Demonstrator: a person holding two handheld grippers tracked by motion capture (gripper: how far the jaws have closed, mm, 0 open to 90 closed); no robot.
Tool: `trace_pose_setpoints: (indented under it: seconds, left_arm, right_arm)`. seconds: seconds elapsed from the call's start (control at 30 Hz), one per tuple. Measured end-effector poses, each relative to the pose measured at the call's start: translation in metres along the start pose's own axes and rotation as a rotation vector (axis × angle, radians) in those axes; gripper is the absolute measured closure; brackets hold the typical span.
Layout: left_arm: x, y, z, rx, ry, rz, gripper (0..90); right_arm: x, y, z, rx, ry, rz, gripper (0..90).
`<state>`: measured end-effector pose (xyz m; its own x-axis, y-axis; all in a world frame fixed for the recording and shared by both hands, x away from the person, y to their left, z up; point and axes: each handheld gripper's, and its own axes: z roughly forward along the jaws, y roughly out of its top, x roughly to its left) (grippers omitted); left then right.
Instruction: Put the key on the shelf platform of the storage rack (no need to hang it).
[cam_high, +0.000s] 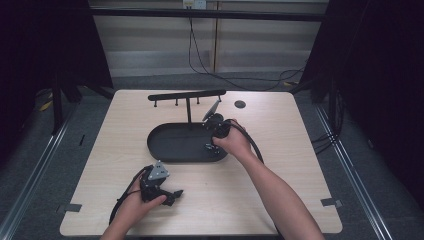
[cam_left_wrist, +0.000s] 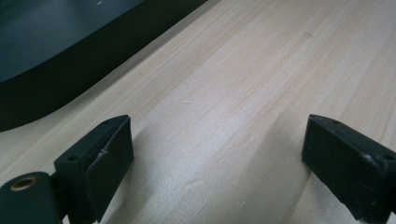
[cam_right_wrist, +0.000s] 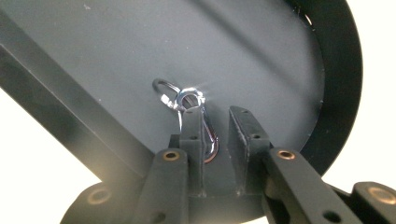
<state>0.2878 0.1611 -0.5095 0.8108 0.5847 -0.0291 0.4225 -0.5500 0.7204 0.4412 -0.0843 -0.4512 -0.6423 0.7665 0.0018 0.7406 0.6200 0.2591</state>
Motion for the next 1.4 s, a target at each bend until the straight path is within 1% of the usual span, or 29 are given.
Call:
trace_pose_setpoints:
  seconds: [0.03, 0.1, 0.13, 0.23, 0.3, 0.33, 0.37, 0.47, 0.57, 0.6, 0.9, 0.97, 1.03, 1.1, 1.13, 1.4]
  left_arm:
    - [0.0, 0.0, 0.0, 0.0, 0.0, 0.0, 8.7]
    - [0.0, 0.0, 0.0, 0.0, 0.0, 0.0, 8.7]
    - [0.0, 0.0, 0.0, 0.0, 0.0, -0.001, 8.7]
    - [0.0, 0.0, 0.0, 0.001, 0.002, 0.004, 8.7]
    - [0.0, 0.0, 0.0, 0.0, 0.002, 0.001, 8.7]
    - [0.0, 0.0, 0.0, 0.001, 0.003, 0.004, 8.7]
    - [0.0, 0.0, 0.0, 0.0, -0.001, 0.0, 8.7]
    - [0.0, 0.0, 0.0, 0.0, 0.001, 0.0, 8.7]
    - [0.0, 0.0, 0.0, 0.0, 0.002, 0.002, 8.7]
    - [0.0, 0.0, 0.0, -0.001, 0.001, 0.0, 8.7]
    - [0.0, 0.0, 0.0, -0.002, 0.001, -0.001, 8.7]
    - [0.0, 0.0, 0.0, -0.001, 0.002, 0.001, 8.7]
    - [0.001, 0.0, -0.001, 0.007, 0.002, 0.013, 8.7]
    - [0.001, 0.0, -0.001, 0.009, 0.001, 0.01, 8.7]
    - [0.001, 0.0, -0.001, 0.009, 0.003, 0.013, 8.7]
    - [0.001, 0.0, -0.001, 0.008, -0.002, 0.01, 8.7]
  right_arm:
    - [0.0, 0.0, -0.001, -0.002, 0.002, 0.007, 73.7]
    - [-0.001, -0.001, -0.002, -0.008, 0.012, 0.005, 70.4]
    - [-0.001, -0.002, -0.003, -0.013, 0.015, 0.014, 68.5]
    - [-0.001, -0.004, -0.004, -0.014, 0.018, 0.016, 63.0]
    - [-0.001, -0.006, -0.004, -0.025, 0.021, 0.018, 58.5]
    - [-0.001, -0.006, -0.005, -0.022, 0.018, 0.016, 57.4]
    - [0.0, -0.007, -0.005, -0.027, 0.019, 0.009, 54.4]
    - [0.001, -0.008, -0.007, -0.04, 0.027, 0.012, 51.7]
    - [0.002, -0.01, -0.01, -0.048, 0.028, 0.011, 46.7]
    - [0.002, -0.011, -0.011, -0.05, 0.028, 0.006, 45.9]
    - [0.002, -0.018, -0.021, -0.077, 0.045, 0.01, 39.4]
    - [0.002, -0.02, -0.023, -0.085, 0.049, 0.008, 38.4]
    - [0.001, -0.022, -0.025, -0.092, 0.049, 0.008, 37.1]
    - [0.0, -0.024, -0.027, -0.093, 0.056, 0.011, 35.6]
    - [0.0, -0.025, -0.027, -0.096, 0.051, 0.011, 34.8]
    - [-0.002, -0.035, -0.038, -0.127, 0.059, 0.017, 33.3]
